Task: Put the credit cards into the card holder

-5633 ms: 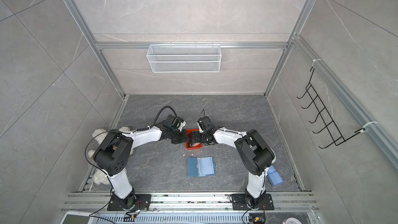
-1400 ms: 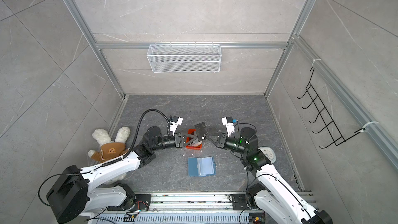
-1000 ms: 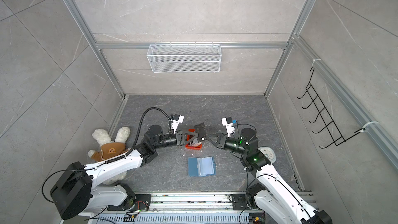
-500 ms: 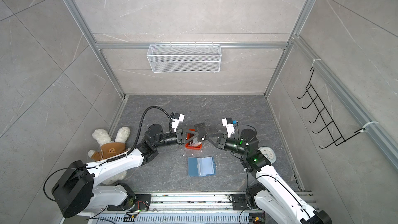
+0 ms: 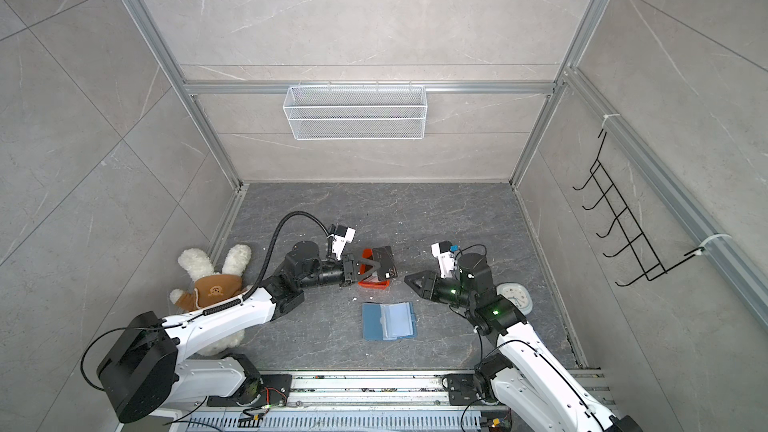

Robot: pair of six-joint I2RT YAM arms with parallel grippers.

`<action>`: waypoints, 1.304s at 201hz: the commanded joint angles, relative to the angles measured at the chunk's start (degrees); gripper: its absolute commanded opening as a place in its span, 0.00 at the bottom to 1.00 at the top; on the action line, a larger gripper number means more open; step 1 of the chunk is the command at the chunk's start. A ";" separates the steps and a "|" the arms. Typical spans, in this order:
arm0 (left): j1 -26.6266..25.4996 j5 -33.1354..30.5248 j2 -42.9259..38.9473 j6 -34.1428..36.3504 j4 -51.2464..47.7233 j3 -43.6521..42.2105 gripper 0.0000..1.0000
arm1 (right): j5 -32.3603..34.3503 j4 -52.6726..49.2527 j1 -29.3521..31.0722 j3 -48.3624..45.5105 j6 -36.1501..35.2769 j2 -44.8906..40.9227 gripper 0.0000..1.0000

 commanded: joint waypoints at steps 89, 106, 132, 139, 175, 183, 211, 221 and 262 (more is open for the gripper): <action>-9.34 -12.57 2.45 0.82 -10.88 -5.52 0.02 | 7.70 -8.31 0.38 -5.80 -7.93 2.14 0.42; -9.78 -12.27 4.17 0.30 -10.66 -5.59 0.02 | 8.35 -8.51 0.83 -6.16 -7.93 2.45 0.42; -10.05 -11.44 6.19 -0.47 -10.30 -5.42 0.02 | 10.29 -8.79 2.43 -6.67 -7.96 2.65 0.43; -10.05 -11.27 6.59 -0.51 -10.35 -5.41 0.02 | 10.51 -8.57 2.93 -6.81 -7.85 2.73 0.43; -10.06 -9.94 9.00 -2.46 -8.46 -5.89 0.01 | 13.99 -7.44 6.83 -6.79 -7.24 5.21 0.43; -10.06 -9.85 9.29 -2.74 -8.32 -6.19 0.01 | 14.44 -7.01 7.76 -6.68 -7.03 5.97 0.43; -10.16 -9.58 9.78 -3.36 -8.45 -7.29 0.00 | 16.55 -5.32 11.18 -6.20 -6.12 8.83 0.43; -10.15 -9.42 10.16 -3.74 -7.84 -7.69 0.00 | 18.04 -4.88 12.59 -5.94 -5.88 10.10 0.41; -10.55 -9.03 12.00 -4.46 -6.22 -8.13 0.00 | 21.06 -2.29 16.05 -5.89 -4.03 13.28 0.38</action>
